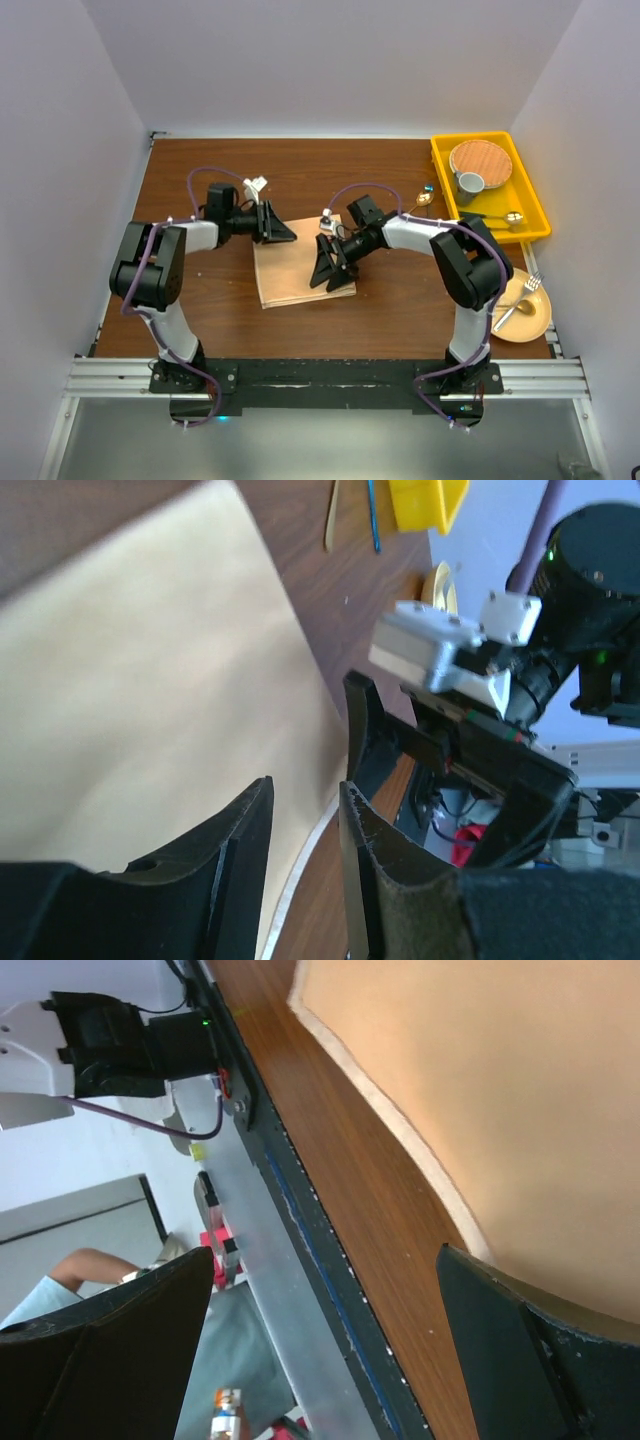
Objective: Fold the napkin into a case and place the utensils inside
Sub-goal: Smooth out the square-folded napkin at the center of the board.
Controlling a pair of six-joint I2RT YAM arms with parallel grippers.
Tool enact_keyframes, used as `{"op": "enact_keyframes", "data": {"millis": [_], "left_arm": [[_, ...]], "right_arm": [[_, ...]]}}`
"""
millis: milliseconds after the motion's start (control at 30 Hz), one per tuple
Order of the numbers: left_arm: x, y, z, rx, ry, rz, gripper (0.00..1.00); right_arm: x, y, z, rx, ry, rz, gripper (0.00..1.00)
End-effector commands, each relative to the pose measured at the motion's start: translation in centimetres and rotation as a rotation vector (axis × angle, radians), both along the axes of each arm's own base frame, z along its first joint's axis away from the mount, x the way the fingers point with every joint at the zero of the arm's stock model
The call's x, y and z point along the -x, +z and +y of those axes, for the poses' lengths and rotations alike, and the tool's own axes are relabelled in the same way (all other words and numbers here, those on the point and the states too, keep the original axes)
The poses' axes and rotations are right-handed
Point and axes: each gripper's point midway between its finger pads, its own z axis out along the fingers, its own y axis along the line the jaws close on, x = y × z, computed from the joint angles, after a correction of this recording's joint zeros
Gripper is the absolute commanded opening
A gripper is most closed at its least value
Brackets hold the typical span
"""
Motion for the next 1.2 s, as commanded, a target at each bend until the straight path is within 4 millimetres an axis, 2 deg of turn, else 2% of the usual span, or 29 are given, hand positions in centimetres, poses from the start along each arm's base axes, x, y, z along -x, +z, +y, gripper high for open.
{"op": "enact_keyframes", "data": {"millis": [0,67,200,300,400,533,633,667,700,767,800,833,867,900,933,967,1033,1067,1100,1133,1167], "left_arm": [[3.7,-2.9,0.0,-0.02,-0.035,0.112,0.38],[5.2,-4.8,0.4,-0.044,-0.053,0.167,0.37],[5.7,-6.9,1.3,-0.088,-0.058,0.2,0.37],[5.5,-7.9,2.1,-0.107,-0.054,0.219,0.37],[5.3,-8.1,2.8,-0.122,-0.059,0.228,0.38],[5.4,-7.0,3.4,-0.129,-0.107,0.169,0.39],[4.9,-3.6,3.0,-0.084,-0.174,0.038,0.38],[4.4,-1.9,2.9,-0.072,-0.188,-0.031,0.38],[4.0,-0.8,2.7,-0.054,-0.193,-0.061,0.38],[2.1,1.8,2.4,-0.031,-0.161,-0.12,0.38],[1.1,2.2,2.4,-0.039,-0.127,-0.133,0.38],[-0.7,3.4,2.3,-0.031,-0.098,-0.225,0.39],[-1.6,4.1,2.1,-0.006,-0.056,-0.188,0.4],[-2.7,4.3,2.1,-0.009,-0.016,-0.195,0.41],[-4.2,5.3,2.0,0.003,0.008,-0.249,0.49],[-4.9,5.0,1.8,0.031,0.037,-0.195,0.51],[-6.9,5.4,1.7,0.041,0.078,-0.209,0.56],[-7.5,4.3,1.7,0.049,0.102,-0.157,0.58],[-8.1,4.1,1.7,0.059,0.119,-0.145,0.59],[-8.8,4.5,1.5,0.079,0.127,-0.169,0.6],[-9.1,4.0,1.4,0.102,0.144,-0.121,0.6]], "right_arm": [[0.7,-3.0,-0.9,0.046,-0.006,0.039,0.98],[1.1,-4.1,-1.4,0.062,-0.007,0.065,0.98],[1.0,-6.6,-2.5,0.098,-0.033,0.129,0.98],[0.7,-7.3,-3.1,0.102,-0.057,0.156,0.98],[0.8,-6.9,-3.1,0.093,-0.056,0.161,0.98],[0.9,-4.9,-2.9,0.063,-0.04,0.148,0.98],[0.6,-1.1,-1.7,0.0,-0.001,0.082,0.98],[0.0,1.3,-1.1,-0.043,0.008,0.03,0.98],[-0.4,2.7,-0.7,-0.068,0.001,0.028,0.98],[-2.6,5.5,0.2,-0.124,-0.021,-0.05,0.98],[-3.8,6.7,0.5,-0.124,-0.069,-0.061,0.98],[-5.7,7.9,1.1,-0.167,-0.102,-0.13,0.98],[-7.2,9.0,1.3,-0.193,-0.14,-0.154,0.98],[-8.3,9.5,1.9,-0.204,-0.18,-0.144,0.98],[-10.0,9.8,2.1,-0.205,-0.217,-0.194,0.98],[-11.6,10.8,2.7,-0.223,-0.231,-0.235,0.98],[-14.0,9.5,3.3,-0.202,-0.271,-0.238,0.98],[-15.5,10.3,3.7,-0.217,-0.286,-0.268,0.98],[-16.3,10.2,3.9,-0.22,-0.31,-0.251,0.98],[-17.5,9.1,4.3,-0.229,-0.327,-0.252,0.98],[-18.5,9.2,4.5,-0.239,-0.346,-0.259,0.98]]}}
